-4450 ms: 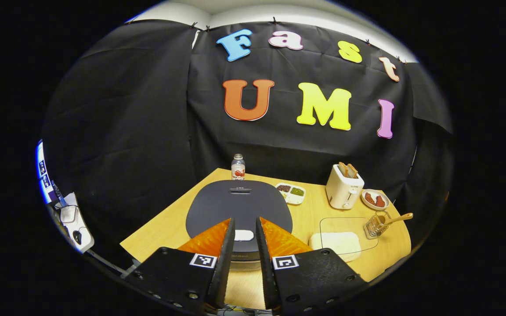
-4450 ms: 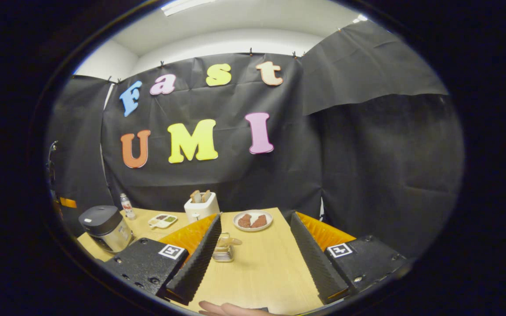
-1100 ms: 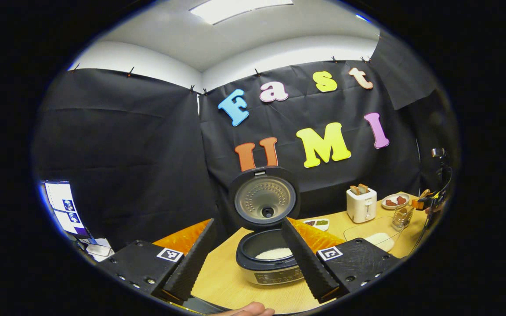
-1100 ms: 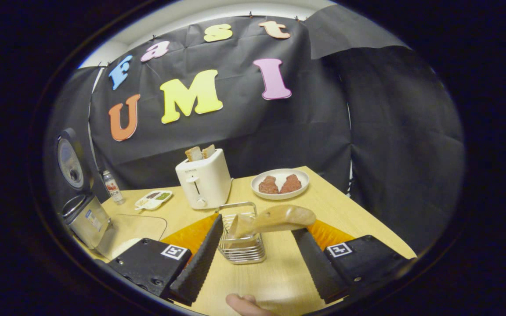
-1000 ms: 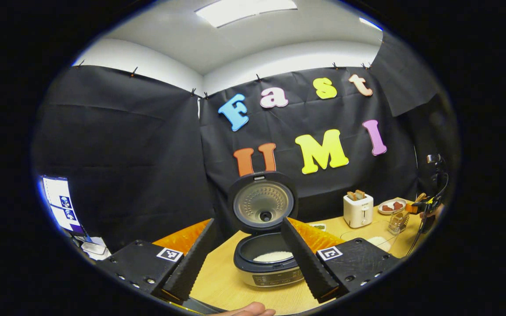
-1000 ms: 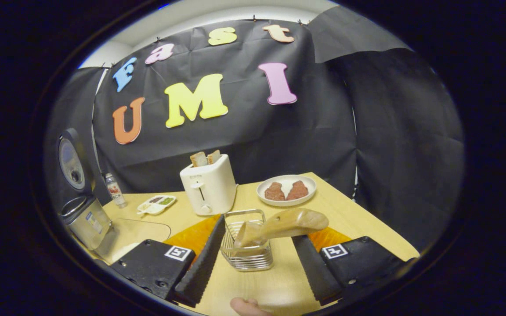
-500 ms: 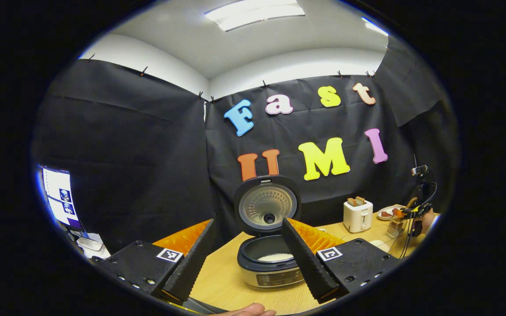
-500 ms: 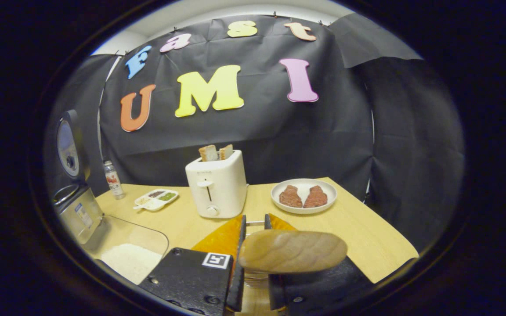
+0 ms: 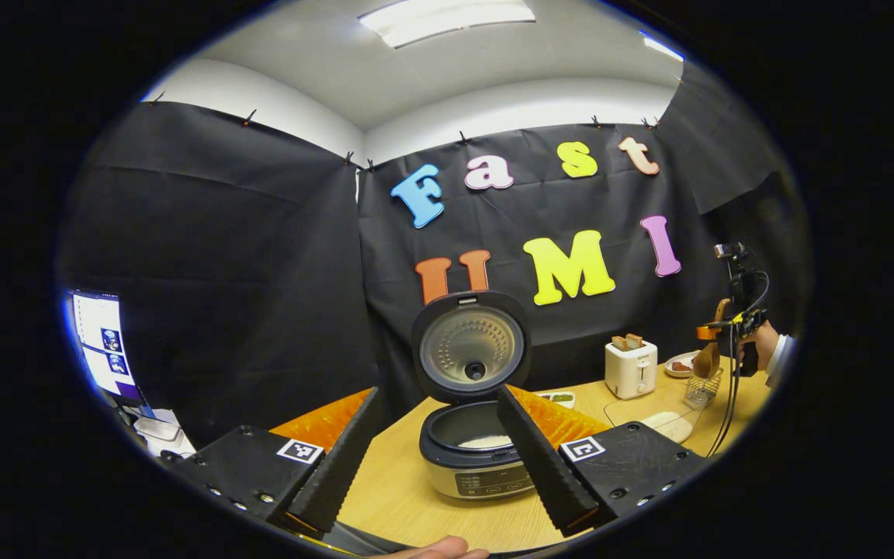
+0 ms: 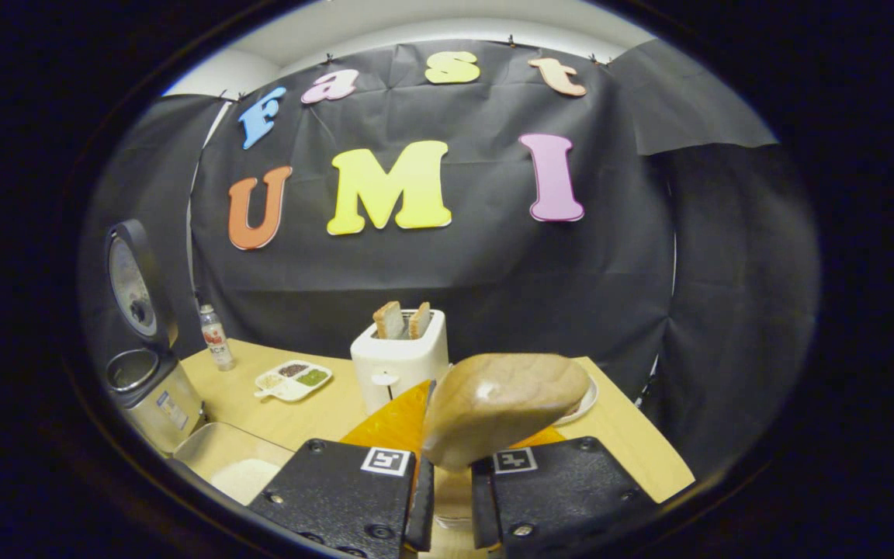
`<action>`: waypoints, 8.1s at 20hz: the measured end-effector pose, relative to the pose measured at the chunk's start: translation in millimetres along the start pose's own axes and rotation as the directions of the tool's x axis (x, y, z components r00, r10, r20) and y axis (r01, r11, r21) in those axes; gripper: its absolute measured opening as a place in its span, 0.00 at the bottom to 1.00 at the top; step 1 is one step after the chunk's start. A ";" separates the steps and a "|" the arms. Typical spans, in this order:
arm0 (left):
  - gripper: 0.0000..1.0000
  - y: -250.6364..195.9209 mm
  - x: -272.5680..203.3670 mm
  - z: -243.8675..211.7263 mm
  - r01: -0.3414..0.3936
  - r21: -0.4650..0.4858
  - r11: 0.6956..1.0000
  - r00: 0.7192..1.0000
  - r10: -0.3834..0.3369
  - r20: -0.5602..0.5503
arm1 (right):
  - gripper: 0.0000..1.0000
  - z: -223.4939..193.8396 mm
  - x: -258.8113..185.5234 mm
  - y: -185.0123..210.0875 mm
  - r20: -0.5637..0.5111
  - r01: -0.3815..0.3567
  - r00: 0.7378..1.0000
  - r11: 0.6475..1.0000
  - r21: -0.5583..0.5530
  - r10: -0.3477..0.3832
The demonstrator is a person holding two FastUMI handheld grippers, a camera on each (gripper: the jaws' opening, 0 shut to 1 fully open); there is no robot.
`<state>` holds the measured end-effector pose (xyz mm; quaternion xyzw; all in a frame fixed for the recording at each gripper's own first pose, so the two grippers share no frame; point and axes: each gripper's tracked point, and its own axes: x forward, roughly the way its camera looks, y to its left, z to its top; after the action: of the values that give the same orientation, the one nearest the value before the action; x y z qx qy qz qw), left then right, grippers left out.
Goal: Close the left gripper, press the button to open the rice cooker; take a wooden spoon from the chopstick holder with the right hand, scoop a spoonful of rice and pour it into the rice cooker, then put the wooden spoon back into the chopstick holder.
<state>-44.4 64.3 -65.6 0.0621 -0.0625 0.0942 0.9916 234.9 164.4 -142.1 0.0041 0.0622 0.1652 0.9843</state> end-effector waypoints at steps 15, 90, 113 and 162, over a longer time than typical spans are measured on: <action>0.95 -1.5 3.8 -24.5 0.015 -0.070 0.997 0.999 -0.017 -0.034 | 0.20 -15.1 -48.6 169.9 -0.051 -0.234 0.971 0.971 -0.041 0.232; 0.96 65.5 -47.5 -71.1 0.021 -0.144 0.989 0.988 -0.043 -0.149 | 0.20 79.0 -23.2 418.5 0.092 -0.495 0.839 0.680 0.542 0.537; 0.96 67.4 -50.2 -106.8 0.020 -0.125 0.992 0.957 -0.056 -0.284 | 0.20 78.8 -66.4 491.3 0.162 -0.437 0.840 0.823 -0.363 0.518; 0.96 -47.9 -7.1 -49.8 0.207 -0.147 0.967 0.951 -0.234 -0.201 | 0.24 23.6 29.3 -26.0 0.084 0.156 0.985 0.987 -0.043 -0.152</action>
<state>-36.3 23.1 -121.0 -0.0039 0.0478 -0.0153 0.9987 273.7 149.7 -122.9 -0.0185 0.0187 0.0898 0.9956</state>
